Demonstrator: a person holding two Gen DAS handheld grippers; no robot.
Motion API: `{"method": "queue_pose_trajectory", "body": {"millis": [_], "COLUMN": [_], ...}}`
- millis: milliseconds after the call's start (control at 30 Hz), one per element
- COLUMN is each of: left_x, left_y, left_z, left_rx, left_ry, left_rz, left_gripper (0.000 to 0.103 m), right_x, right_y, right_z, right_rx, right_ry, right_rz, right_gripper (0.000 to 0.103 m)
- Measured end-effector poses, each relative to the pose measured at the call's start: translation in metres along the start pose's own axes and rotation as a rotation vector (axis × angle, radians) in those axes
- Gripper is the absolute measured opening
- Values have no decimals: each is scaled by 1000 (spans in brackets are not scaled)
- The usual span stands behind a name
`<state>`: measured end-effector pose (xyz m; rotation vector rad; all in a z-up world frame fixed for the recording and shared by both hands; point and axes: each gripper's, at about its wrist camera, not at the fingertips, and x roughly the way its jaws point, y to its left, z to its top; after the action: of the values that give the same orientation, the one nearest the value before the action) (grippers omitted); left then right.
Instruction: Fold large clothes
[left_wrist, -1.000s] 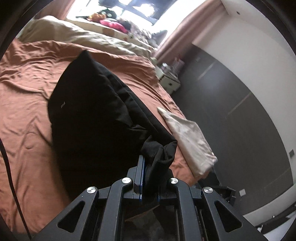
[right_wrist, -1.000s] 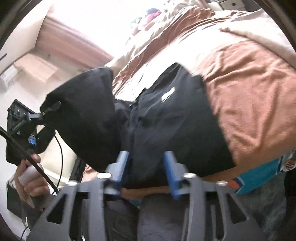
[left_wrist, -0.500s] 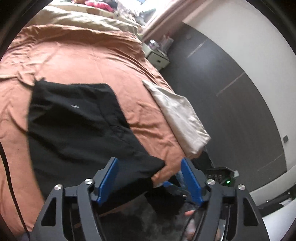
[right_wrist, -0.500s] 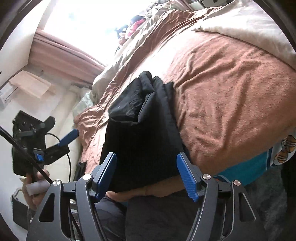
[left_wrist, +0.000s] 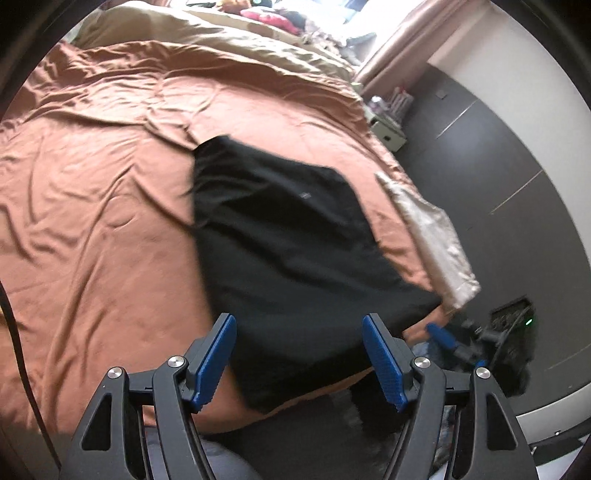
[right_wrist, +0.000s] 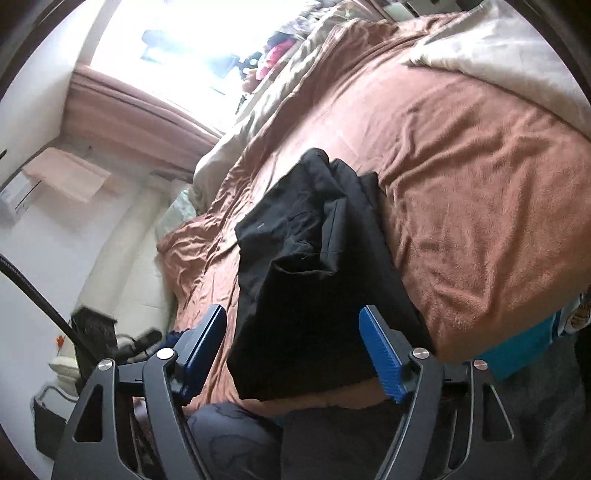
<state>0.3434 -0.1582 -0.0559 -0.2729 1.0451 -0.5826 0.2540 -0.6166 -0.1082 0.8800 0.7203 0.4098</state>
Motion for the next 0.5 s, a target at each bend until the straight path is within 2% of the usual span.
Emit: {"method": "queue_pose_trajectory", "body": {"millis": [233, 300, 333, 367, 400, 433, 500], "left_x": [8, 9, 11, 12, 13, 15, 18], "left_y": [27, 31, 33, 36, 38, 39, 42], "left_z": [-10, -13, -13, -13, -14, -14, -13], "left_rx": [-27, -29, -31, -37, -40, -45, -54], "left_ry": [38, 45, 50, 55, 57, 59, 65], "left_rz": [42, 49, 49, 51, 53, 56, 59], "left_gripper": [72, 72, 72, 72, 72, 72, 72], "right_x": [15, 23, 28, 30, 30, 28, 22], "right_y": [18, 22, 23, 22, 21, 18, 12], "right_z": [24, 26, 24, 23, 21, 18, 11], "right_rx": [8, -3, -15, -22, -26, -27, -33], "right_ry": [0, 23, 42, 49, 45, 38, 21], "right_rz": [-100, -97, -94, -104, -120, -121, -114], "right_gripper": [73, 73, 62, 40, 32, 16, 11]}}
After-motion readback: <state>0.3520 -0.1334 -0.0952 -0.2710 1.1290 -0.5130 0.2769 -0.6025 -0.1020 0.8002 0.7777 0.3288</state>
